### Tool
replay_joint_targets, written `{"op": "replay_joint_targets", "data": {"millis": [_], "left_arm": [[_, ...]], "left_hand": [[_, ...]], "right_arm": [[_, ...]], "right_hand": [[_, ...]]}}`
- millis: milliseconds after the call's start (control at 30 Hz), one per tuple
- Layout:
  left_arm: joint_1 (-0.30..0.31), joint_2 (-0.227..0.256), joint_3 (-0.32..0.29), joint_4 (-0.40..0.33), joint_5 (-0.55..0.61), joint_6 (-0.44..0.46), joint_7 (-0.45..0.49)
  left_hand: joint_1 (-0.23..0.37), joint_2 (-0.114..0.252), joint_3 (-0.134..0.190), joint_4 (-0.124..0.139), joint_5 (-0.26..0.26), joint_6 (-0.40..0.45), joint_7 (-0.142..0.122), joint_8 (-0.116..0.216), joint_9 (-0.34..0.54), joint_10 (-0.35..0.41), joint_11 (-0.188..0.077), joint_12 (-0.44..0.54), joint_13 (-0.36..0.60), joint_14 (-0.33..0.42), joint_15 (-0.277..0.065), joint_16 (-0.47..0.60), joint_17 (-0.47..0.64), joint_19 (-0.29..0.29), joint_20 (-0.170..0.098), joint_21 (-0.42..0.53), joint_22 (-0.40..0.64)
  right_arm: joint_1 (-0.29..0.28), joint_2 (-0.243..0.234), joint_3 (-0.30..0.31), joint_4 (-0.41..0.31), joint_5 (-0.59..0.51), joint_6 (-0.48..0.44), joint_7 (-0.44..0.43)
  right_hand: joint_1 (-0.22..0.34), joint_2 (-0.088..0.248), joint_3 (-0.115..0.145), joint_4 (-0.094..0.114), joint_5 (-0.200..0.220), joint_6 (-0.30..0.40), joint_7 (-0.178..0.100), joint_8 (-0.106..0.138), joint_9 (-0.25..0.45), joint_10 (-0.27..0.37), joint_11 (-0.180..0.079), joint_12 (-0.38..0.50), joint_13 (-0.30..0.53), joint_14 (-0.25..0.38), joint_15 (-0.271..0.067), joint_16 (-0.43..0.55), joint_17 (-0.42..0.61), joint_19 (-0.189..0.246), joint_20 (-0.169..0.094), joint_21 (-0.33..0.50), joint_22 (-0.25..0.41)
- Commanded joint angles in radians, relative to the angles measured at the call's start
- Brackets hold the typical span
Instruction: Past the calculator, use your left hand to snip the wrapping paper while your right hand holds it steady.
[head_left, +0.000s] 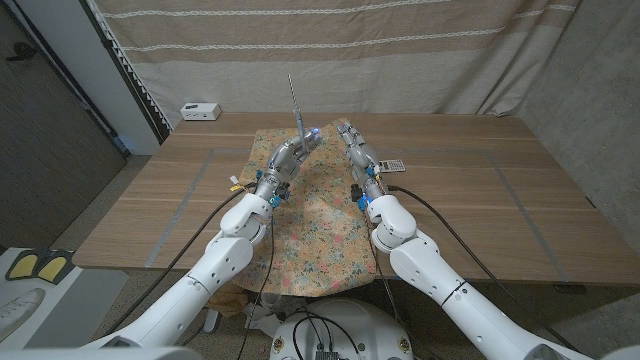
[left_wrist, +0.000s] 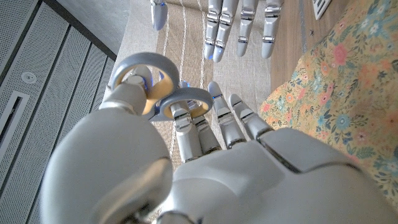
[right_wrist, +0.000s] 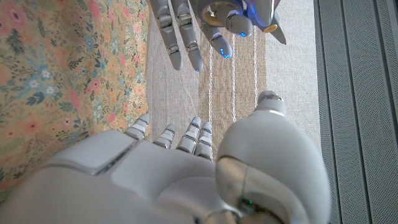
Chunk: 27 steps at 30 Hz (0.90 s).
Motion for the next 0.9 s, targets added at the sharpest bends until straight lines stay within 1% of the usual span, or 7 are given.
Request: {"op": "replay_joint_targets", "data": {"millis": [33, 100, 133, 200, 333, 667, 900], "left_arm": [[0.009, 0.007, -0.022, -0.044, -0.122, 0.065, -0.075], [0.017, 0.01, -0.033, -0.07, -0.173, 0.097, -0.09], [0.017, 0.01, -0.034, -0.071, -0.175, 0.099, -0.091], [0.022, 0.016, -0.043, -0.093, -0.21, 0.122, -0.109], [0.032, 0.019, -0.055, -0.118, -0.238, 0.141, -0.106], [0.045, 0.023, -0.065, -0.146, -0.266, 0.173, -0.093], [0.051, 0.025, -0.075, -0.148, -0.329, 0.218, -0.129]], "left_hand": [[-0.115, 0.116, 0.104, 0.092, 0.006, -0.109, -0.133, 0.012, 0.008, 0.116, -0.037, -0.008, -0.007, -0.001, -0.172, -0.003, 0.001, 0.003, -0.082, 0.005, 0.001], [-0.115, 0.117, 0.106, 0.092, 0.006, -0.113, -0.132, 0.013, 0.009, 0.119, -0.037, -0.01, -0.01, 0.0, -0.172, -0.003, 0.0, 0.004, -0.081, 0.005, 0.001], [-0.116, 0.117, 0.108, 0.091, 0.005, -0.11, -0.129, 0.016, 0.011, 0.122, -0.037, -0.012, -0.013, -0.001, -0.172, -0.005, -0.001, 0.004, -0.081, 0.005, 0.001], [-0.118, 0.117, 0.112, 0.091, 0.004, -0.111, -0.13, 0.02, 0.014, 0.127, -0.036, -0.017, -0.019, -0.001, -0.173, -0.006, -0.002, 0.006, -0.082, 0.006, 0.001], [-0.122, 0.116, 0.122, 0.087, 0.001, -0.105, -0.132, 0.029, 0.012, 0.139, -0.036, -0.03, -0.035, 0.003, -0.173, -0.01, -0.007, 0.007, -0.085, 0.007, 0.001], [-0.129, 0.114, 0.137, 0.082, -0.004, -0.107, -0.129, 0.036, 0.009, 0.155, -0.036, -0.037, -0.043, 0.008, -0.174, -0.016, -0.012, 0.009, -0.086, 0.007, 0.001], [-0.134, 0.112, 0.149, 0.077, -0.008, -0.099, -0.132, 0.042, 0.0, 0.163, -0.036, -0.042, -0.046, 0.009, -0.174, -0.02, -0.016, 0.007, -0.086, 0.006, 0.0]], "right_arm": [[0.011, -0.001, 0.007, 0.008, -0.002, 0.002, 0.001], [0.014, -0.001, 0.009, 0.009, 0.008, -0.005, 0.005], [0.014, -0.001, 0.009, 0.009, 0.008, -0.006, 0.005], [0.018, -0.002, 0.011, 0.012, 0.012, -0.009, 0.007], [0.018, -0.004, 0.014, 0.009, 0.019, -0.015, 0.006], [0.019, -0.011, 0.019, 0.002, 0.022, -0.022, 0.003], [0.013, -0.011, 0.024, -0.002, 0.035, -0.026, -0.002]], "right_hand": [[-0.001, 0.006, -0.004, -0.004, 0.004, -0.001, -0.001, -0.003, 0.002, 0.002, -0.001, 0.002, 0.0, 0.003, -0.044, 0.007, 0.001, 0.006, 0.002, 0.008, 0.001], [-0.001, 0.007, -0.004, -0.005, 0.003, 0.001, -0.001, -0.003, 0.002, 0.002, -0.003, 0.002, 0.0, 0.004, -0.044, 0.008, 0.001, 0.009, -0.002, 0.009, 0.001], [-0.001, 0.007, -0.004, -0.005, 0.003, 0.001, -0.001, -0.003, 0.002, 0.003, -0.003, 0.003, 0.0, 0.005, -0.045, 0.008, 0.001, 0.009, -0.002, 0.009, 0.001], [-0.001, 0.006, -0.005, -0.005, 0.003, 0.001, 0.0, -0.002, 0.002, 0.004, -0.001, 0.003, 0.0, 0.006, -0.045, 0.008, 0.001, 0.01, -0.002, 0.009, 0.001], [-0.001, 0.007, -0.005, -0.005, 0.003, 0.002, 0.002, -0.002, 0.002, 0.003, -0.001, 0.003, -0.001, 0.008, -0.046, 0.009, 0.001, 0.011, -0.004, 0.009, 0.001], [-0.001, 0.008, -0.006, -0.006, 0.002, 0.002, 0.002, -0.002, 0.002, 0.004, 0.001, 0.003, -0.001, 0.011, -0.046, 0.01, 0.001, 0.013, -0.005, 0.009, 0.001], [-0.001, 0.008, -0.007, -0.006, 0.002, 0.002, 0.003, -0.002, 0.002, 0.005, 0.001, 0.004, -0.001, 0.013, -0.047, 0.01, 0.001, 0.014, -0.004, 0.009, 0.001]]}}
